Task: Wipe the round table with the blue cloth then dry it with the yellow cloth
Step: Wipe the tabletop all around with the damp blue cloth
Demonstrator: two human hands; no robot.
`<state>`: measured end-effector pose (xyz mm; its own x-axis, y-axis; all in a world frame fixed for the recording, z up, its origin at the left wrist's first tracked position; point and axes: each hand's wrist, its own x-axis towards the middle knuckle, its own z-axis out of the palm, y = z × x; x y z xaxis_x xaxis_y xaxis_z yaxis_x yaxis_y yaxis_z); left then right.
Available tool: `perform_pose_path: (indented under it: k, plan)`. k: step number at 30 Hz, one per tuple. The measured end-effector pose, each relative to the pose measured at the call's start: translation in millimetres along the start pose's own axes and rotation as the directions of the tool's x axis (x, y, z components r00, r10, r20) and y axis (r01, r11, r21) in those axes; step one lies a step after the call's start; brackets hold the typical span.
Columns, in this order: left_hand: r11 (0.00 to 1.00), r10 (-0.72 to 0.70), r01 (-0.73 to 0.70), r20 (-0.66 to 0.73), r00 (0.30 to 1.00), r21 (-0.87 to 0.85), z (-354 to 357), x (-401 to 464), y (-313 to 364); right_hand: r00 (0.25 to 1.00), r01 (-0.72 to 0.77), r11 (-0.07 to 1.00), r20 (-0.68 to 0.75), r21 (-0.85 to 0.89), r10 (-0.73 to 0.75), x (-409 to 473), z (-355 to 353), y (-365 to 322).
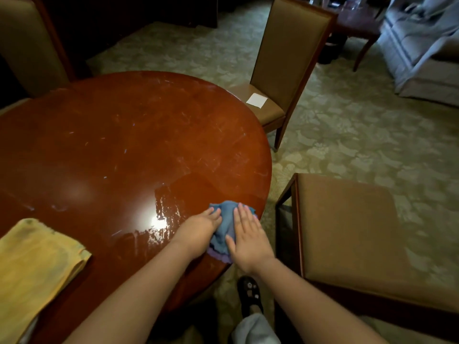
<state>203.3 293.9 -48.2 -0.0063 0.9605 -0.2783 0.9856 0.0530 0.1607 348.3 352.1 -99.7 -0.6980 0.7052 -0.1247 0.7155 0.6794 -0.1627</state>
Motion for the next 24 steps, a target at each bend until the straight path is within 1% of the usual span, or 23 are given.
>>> perform_pose_path:
  k: [3,4,6,7,8,10,12,13,14,15,17,18,20,23,24]
  plan:
    - [1.000,0.003,-0.004,0.027,1.000,0.011,4.5,-16.1,-3.2,0.999,-0.030,0.999,0.022,0.041,0.029,-15.9,2.2,-15.8]
    - [1.000,0.014,-0.014,0.039,0.999,0.007,6.7,-25.7,-3.5,1.000,-0.020,0.997,0.014,0.076,0.019,-27.0,7.2,-24.2]
    - [0.999,0.039,-0.038,0.041,0.998,-0.019,9.4,-40.5,-3.4,0.998,0.000,0.989,0.055,0.148,-0.008,-45.8,14.0,-36.5]
    - [0.999,0.044,-0.044,0.041,0.998,-0.014,10.2,-42.2,-2.9,0.998,0.010,0.988,0.053,0.155,-0.019,-48.4,15.2,-37.1]
    - [0.999,0.045,-0.045,0.042,0.998,-0.002,9.6,-39.4,-1.9,1.000,0.024,0.990,0.010,0.137,-0.026,-44.5,18.6,-32.3]
    - [1.000,0.014,-0.014,0.032,0.999,0.003,7.8,-21.7,0.7,1.000,0.023,0.996,-0.011,0.084,-0.022,-22.5,16.0,-15.0]
    - [0.999,-0.042,0.042,0.012,0.999,0.010,5.7,1.3,3.8,1.000,0.023,1.000,0.015,0.012,-0.023,2.9,-1.5,3.3]
    - [0.998,-0.062,0.062,0.008,0.998,0.024,4.3,9.9,5.7,0.998,0.062,0.997,0.029,-0.038,-0.061,11.1,-6.9,11.4]
    - [0.996,-0.077,0.076,0.007,0.997,0.041,4.0,15.7,7.3,0.994,0.081,0.996,0.075,-0.036,-0.078,14.8,-8.7,17.1]
    - [0.995,-0.089,0.088,0.010,0.996,0.055,4.5,17.2,10.1,0.993,0.077,0.997,0.091,-0.020,-0.075,14.3,-8.2,19.6]
    - [0.994,-0.079,0.076,0.035,0.996,0.080,6.6,12.3,17.5,0.997,0.056,0.998,0.049,-0.006,-0.055,1.2,-6.6,17.3]
    - [0.994,-0.063,0.057,0.058,0.996,0.092,8.3,8.9,20.9,0.992,0.033,0.999,0.118,0.030,-0.036,-6.9,-3.8,14.9]
    - [0.995,-0.041,0.034,0.076,0.996,0.090,10.3,9.0,24.8,0.989,0.033,0.998,0.141,0.060,-0.042,-12.1,1.1,18.0]
    - [0.998,-0.038,0.037,0.021,0.999,0.052,3.9,34.6,22.5,0.993,0.009,0.999,0.121,0.034,-0.013,11.2,-13.2,35.6]
    - [0.998,-0.042,0.042,0.000,0.999,0.048,0.9,47.7,20.9,0.996,0.043,0.999,0.075,-0.002,-0.043,24.4,-14.2,44.3]
